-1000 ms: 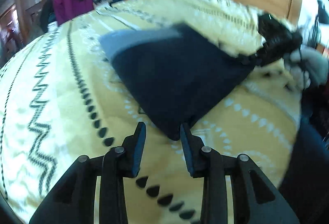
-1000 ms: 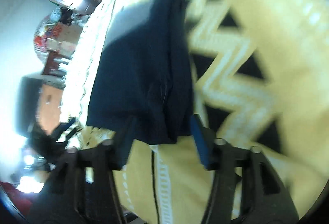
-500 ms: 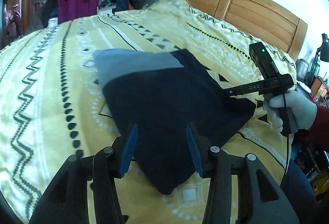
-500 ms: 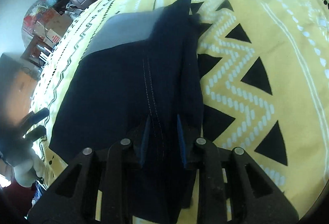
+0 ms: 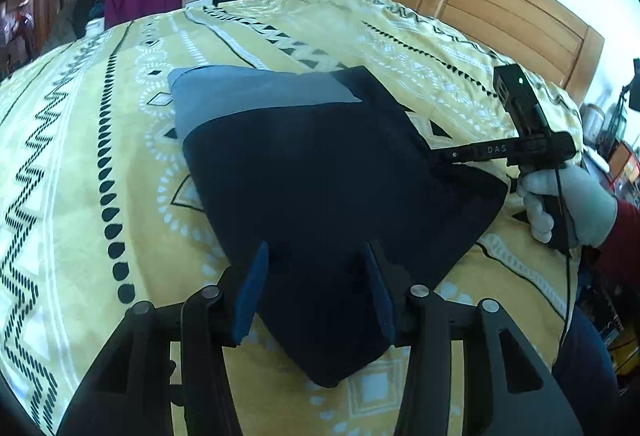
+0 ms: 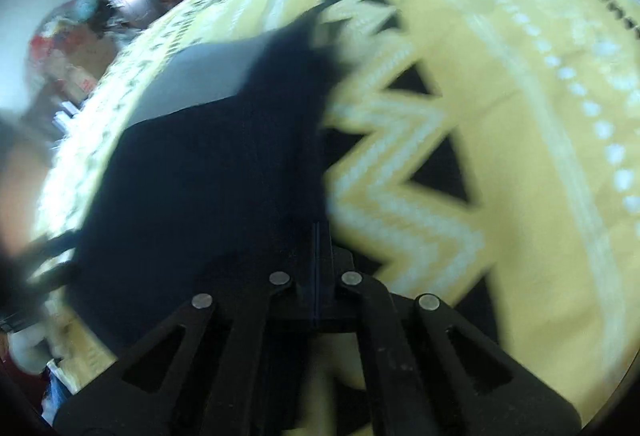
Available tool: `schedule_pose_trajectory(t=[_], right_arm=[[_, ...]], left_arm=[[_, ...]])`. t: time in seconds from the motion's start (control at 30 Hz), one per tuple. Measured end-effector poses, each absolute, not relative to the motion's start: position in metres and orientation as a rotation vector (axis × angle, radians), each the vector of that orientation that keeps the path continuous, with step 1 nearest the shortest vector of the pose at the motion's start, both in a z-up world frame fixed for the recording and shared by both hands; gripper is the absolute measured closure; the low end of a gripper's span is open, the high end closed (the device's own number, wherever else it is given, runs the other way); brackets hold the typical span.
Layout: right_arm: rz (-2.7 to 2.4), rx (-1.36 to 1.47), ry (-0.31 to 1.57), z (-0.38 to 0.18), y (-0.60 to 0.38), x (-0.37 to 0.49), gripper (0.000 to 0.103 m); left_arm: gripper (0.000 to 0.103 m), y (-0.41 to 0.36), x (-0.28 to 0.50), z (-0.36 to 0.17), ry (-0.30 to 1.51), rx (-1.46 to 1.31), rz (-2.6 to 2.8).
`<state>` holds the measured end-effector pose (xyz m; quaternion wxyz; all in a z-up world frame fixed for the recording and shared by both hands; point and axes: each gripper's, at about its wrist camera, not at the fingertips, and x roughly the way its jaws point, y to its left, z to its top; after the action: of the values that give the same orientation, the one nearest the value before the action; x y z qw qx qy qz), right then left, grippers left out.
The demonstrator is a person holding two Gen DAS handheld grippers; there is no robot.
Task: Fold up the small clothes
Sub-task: 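Lower the folded navy jacket onto the duvet and open both grippers, then withdraw both open grippers from the folded jacket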
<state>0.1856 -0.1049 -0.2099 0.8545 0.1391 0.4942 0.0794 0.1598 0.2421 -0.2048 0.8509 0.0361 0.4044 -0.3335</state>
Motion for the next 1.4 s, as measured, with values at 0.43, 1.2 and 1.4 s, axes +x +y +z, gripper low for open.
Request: schedule_pose_trajectory(t=[0.43, 1.2, 1.4], right_arm=[[0.361, 0.179, 1.024, -0.199, -0.028, 0.112, 0.096], [0.106, 0.034, 1.108, -0.196, -0.004, -0.003, 0.000], [0.086, 0.020, 1.145, -0.212, 0.000, -0.004, 0.000]], left_arm=[[0.048, 0.222, 0.146, -0.211, 0.839, 0.139, -0.737], [0.019, 0.298, 0.067, -0.231, 1.117, 0.005, -0.411], [0.000, 0.275, 0.065, -0.243, 1.130, 0.082, -0.380]])
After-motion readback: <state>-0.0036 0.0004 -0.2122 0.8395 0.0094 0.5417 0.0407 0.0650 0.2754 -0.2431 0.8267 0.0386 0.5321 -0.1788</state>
